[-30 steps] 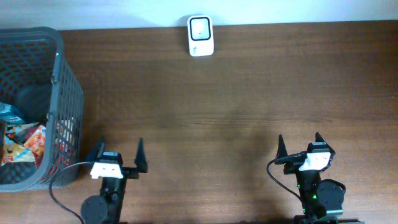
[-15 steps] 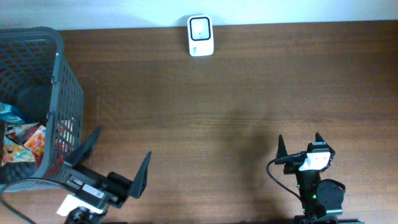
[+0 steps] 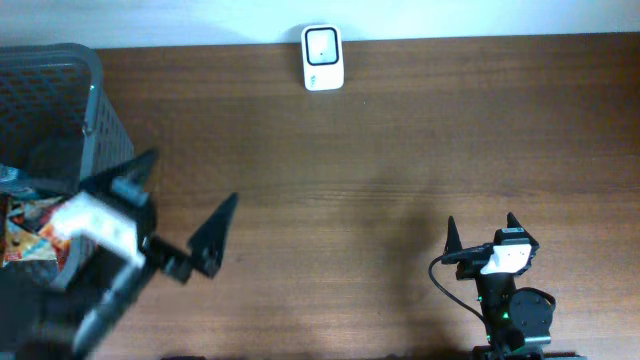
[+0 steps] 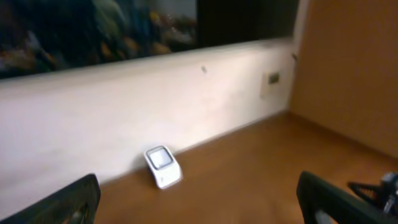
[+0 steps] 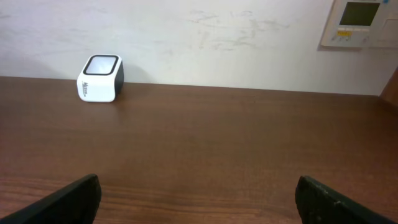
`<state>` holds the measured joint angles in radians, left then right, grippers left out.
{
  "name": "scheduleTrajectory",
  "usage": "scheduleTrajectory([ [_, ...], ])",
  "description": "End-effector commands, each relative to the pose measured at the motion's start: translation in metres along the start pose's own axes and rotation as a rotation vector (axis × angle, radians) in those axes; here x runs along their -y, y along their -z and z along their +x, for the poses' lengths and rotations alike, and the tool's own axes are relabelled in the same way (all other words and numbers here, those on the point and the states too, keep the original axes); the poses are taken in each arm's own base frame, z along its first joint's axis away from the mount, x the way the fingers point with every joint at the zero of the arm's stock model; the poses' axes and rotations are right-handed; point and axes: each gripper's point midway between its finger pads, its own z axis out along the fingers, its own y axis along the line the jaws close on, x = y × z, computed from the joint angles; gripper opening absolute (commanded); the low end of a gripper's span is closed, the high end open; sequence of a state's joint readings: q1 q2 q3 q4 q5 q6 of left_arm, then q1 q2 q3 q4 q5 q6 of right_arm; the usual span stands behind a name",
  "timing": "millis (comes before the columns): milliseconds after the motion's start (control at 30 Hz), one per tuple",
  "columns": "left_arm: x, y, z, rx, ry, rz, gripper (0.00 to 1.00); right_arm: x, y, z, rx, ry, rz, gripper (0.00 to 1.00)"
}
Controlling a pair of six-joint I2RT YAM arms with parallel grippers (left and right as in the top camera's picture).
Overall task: Scan the item barcode
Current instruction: 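Reach the left gripper into the grey basket and grasp the orange tissue pack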
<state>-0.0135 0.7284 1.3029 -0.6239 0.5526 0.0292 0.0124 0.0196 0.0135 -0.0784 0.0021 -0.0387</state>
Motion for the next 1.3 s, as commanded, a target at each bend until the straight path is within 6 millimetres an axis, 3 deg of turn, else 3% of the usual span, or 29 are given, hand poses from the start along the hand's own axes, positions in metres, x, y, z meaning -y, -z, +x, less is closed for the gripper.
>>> scheduleTrajectory([
  [0, -0.003, -0.019, -0.004, -0.036, 0.001, 0.054, 0.99, 0.003, 0.0, 0.004, -0.009, 0.006, 0.014, 0.98],
  [67, -0.017, -0.027, -0.007, -0.05, 0.031, 0.001, 0.99, 0.003, 0.0, 0.004, -0.009, 0.006, 0.014, 0.98],
  [100, -0.041, -0.03, -0.01, -0.076, 0.107, -0.119, 0.99, 0.003, 0.0, 0.004, -0.009, 0.006, 0.014, 0.98],
  [200, -0.085, -0.036, -0.015, -0.182, 0.143, -0.331, 0.99, 0.003, 0.0, 0.004, -0.009, 0.006, 0.014, 0.98],
  [367, -0.123, -0.075, -0.027, -0.325, 0.16, -0.394, 0.99, 0.003, 0.0, 0.004, -0.009, 0.006, 0.014, 0.98],
  [433, -0.154, -0.082, -0.032, -0.317, 0.114, -0.523, 0.99, 0.003, 0.0, 0.004, -0.009, 0.006, 0.014, 0.98],
  [567, -0.218, -0.057, -0.027, -0.257, 0.268, -0.787, 0.99, 0.003, 0.0, 0.004, -0.009, 0.006, 0.014, 0.98],
  [633, -0.262, -0.032, -0.027, -0.21, 0.315, -0.914, 0.99, 0.003, 0.0, 0.004, -0.009, 0.006, 0.014, 0.98],
  [800, -0.34, 0.027, 0.012, -0.256, 0.423, -1.143, 0.99, 0.003, 0.0, 0.004, -0.009, 0.006, 0.014, 0.98],
  [933, -0.365, 0.045, 0.031, -0.289, 0.46, -1.209, 0.99, 0.003, 0.0, 0.004, -0.009, 0.006, 0.014, 0.98],
  [1067, -0.357, 0.049, 0.066, -0.428, 0.529, -1.215, 0.99, 0.003, 0.0, 0.004, -0.009, 0.006, 0.014, 0.98],
  [1200, -0.362, 0.057, 0.139, -0.661, 0.665, -1.279, 0.99, 0.003, 0.0, 0.004, -0.009, 0.006, 0.014, 0.98],
  [1267, -0.36, 0.056, 0.161, -0.721, 0.737, -1.285, 0.99, 0.003, 0.0, 0.004, -0.009, 0.006, 0.014, 0.98],
])
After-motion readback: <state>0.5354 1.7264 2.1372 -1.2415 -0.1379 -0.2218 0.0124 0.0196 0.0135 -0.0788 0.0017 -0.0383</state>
